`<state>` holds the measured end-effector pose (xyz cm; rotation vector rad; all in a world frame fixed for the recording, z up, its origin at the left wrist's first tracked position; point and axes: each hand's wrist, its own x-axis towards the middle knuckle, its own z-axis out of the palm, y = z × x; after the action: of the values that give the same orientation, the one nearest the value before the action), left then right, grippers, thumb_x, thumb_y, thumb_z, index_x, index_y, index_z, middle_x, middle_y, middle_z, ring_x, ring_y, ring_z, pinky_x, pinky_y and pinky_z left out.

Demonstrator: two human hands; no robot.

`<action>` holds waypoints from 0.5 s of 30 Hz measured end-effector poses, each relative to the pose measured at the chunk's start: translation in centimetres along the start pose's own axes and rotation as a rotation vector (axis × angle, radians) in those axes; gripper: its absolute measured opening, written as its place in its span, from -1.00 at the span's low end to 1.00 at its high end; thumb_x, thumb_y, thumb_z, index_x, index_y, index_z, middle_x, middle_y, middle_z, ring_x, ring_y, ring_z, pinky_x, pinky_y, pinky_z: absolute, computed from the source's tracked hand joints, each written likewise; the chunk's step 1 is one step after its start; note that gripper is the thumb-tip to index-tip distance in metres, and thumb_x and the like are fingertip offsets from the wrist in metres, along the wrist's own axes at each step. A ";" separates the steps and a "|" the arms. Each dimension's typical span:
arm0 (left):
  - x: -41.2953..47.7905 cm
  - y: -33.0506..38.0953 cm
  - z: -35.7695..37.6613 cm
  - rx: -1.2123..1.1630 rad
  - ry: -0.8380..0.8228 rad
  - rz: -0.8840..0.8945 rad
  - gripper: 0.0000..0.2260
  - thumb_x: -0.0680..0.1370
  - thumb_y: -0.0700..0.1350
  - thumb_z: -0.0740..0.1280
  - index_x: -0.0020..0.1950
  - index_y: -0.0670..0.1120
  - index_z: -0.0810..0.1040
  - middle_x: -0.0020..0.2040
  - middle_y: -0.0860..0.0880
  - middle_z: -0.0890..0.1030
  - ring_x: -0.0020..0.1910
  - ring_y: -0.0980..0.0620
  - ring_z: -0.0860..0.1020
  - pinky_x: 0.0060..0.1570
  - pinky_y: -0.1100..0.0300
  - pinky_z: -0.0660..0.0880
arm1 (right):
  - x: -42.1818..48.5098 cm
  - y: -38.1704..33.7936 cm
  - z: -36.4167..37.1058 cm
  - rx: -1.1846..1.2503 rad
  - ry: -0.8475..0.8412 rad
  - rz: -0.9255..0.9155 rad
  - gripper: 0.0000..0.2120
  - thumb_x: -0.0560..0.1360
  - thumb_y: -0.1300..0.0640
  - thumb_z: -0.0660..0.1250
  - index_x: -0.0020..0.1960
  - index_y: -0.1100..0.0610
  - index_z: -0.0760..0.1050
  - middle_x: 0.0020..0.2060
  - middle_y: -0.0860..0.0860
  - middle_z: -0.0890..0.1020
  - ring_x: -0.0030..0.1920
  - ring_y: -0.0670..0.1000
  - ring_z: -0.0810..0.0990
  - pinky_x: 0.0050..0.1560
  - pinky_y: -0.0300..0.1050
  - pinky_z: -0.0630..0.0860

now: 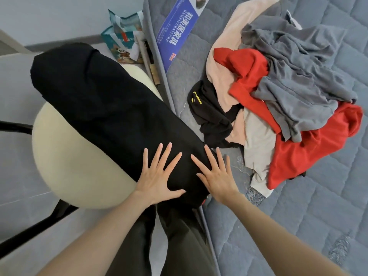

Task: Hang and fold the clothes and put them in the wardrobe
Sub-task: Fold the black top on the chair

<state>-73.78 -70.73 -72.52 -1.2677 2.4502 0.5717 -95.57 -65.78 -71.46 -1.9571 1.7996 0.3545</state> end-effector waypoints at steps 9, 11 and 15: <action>-1.6 -4.9 -5.5 -0.197 0.132 -0.297 -0.38 0.59 0.18 0.12 0.57 0.07 -0.05 0.58 -0.01 -0.18 0.53 -0.08 -0.24 0.43 -0.24 -0.16 | 5.2 -4.0 -8.5 0.338 0.201 0.031 -0.67 0.54 0.30 0.22 0.27 0.14 0.52 0.25 0.07 0.50 0.24 0.10 0.47 0.36 -0.01 0.32; -1.6 -7.5 -7.2 -0.289 0.176 -0.430 -0.39 0.61 0.11 0.15 0.57 0.07 -0.07 0.57 -0.02 -0.21 0.53 -0.10 -0.24 0.45 -0.21 -0.09 | 7.7 -6.0 -10.9 0.336 0.178 -0.062 -0.63 0.55 0.28 0.20 0.34 0.12 0.47 0.32 0.04 0.46 0.30 0.07 0.43 0.37 -0.02 0.33; -1.3 -12.5 -10.0 -0.599 0.391 -0.659 -0.45 0.61 -0.02 0.21 0.56 0.01 0.07 0.57 -0.10 -0.14 0.54 -0.16 -0.14 0.47 -0.05 0.01 | 12.4 -10.0 -14.5 0.369 0.126 -0.160 -0.61 0.59 0.23 0.18 0.41 0.08 0.39 0.43 0.01 0.35 0.40 0.03 0.32 0.43 -0.07 0.25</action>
<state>-63.69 -81.27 -65.79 -2.4850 1.9608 0.9612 -85.92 -83.26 -63.34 -1.8720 1.6281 -0.1479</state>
